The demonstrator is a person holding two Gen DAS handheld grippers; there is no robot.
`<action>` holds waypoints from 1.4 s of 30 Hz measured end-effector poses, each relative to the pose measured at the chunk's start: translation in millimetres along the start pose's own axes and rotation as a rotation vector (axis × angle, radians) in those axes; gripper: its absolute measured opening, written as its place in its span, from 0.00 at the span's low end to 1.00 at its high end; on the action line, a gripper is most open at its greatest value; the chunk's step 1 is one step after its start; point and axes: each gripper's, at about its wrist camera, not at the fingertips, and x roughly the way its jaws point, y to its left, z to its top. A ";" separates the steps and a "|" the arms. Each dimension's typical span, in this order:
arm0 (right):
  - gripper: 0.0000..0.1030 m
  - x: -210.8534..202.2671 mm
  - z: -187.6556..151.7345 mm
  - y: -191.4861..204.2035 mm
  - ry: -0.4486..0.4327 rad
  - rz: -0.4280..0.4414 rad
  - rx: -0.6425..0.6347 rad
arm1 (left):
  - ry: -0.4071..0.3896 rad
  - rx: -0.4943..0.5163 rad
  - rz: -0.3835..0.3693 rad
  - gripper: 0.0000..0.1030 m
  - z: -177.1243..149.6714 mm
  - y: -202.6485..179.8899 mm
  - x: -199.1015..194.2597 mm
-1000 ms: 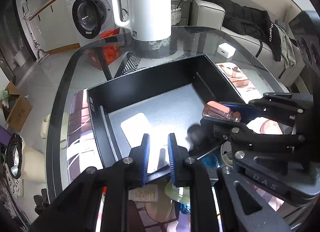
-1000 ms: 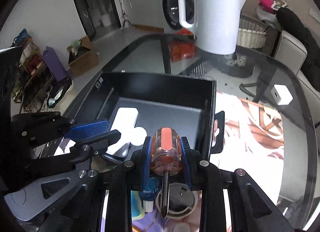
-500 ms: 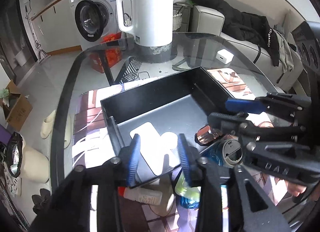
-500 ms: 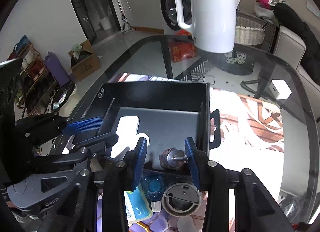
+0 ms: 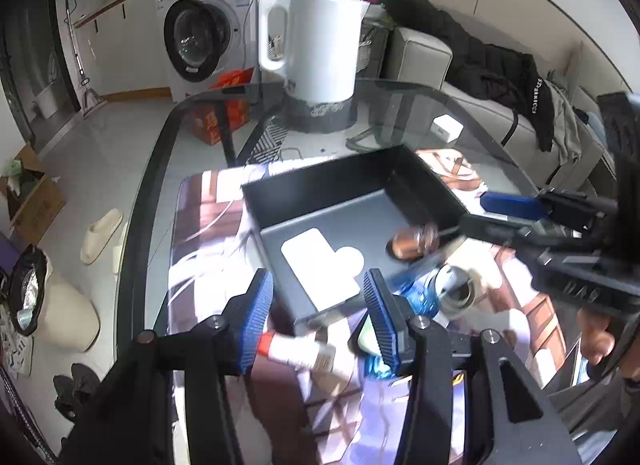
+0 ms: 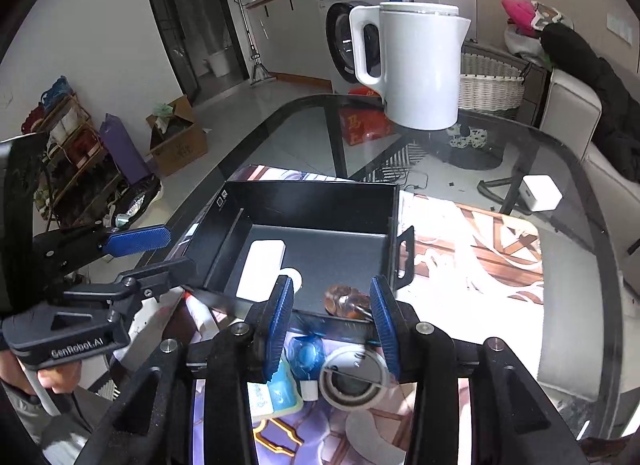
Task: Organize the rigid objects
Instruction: 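Place the white block in the black box with left tool while right places screwdriver, then grasp the red-capped glue bottle with left tool while right grasps the round white lid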
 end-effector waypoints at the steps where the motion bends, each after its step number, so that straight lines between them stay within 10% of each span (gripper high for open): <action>1: 0.40 -1.8 -1.1 -2.1 0.001 0.009 0.006 | 0.006 -0.001 0.006 0.46 -2.2 1.1 0.6; 23: 0.40 39.8 -41.4 -20.2 0.175 -0.017 -0.026 | 0.181 -0.050 0.062 0.52 -36.8 9.9 46.9; 33: 0.66 54.5 -42.6 -19.0 0.183 -0.024 -0.020 | 0.189 -0.092 0.036 0.61 -34.5 14.4 50.7; 42: 0.66 62.4 -43.4 -15.9 0.190 -0.035 -0.025 | 0.209 -0.097 0.074 0.62 -26.7 11.9 67.1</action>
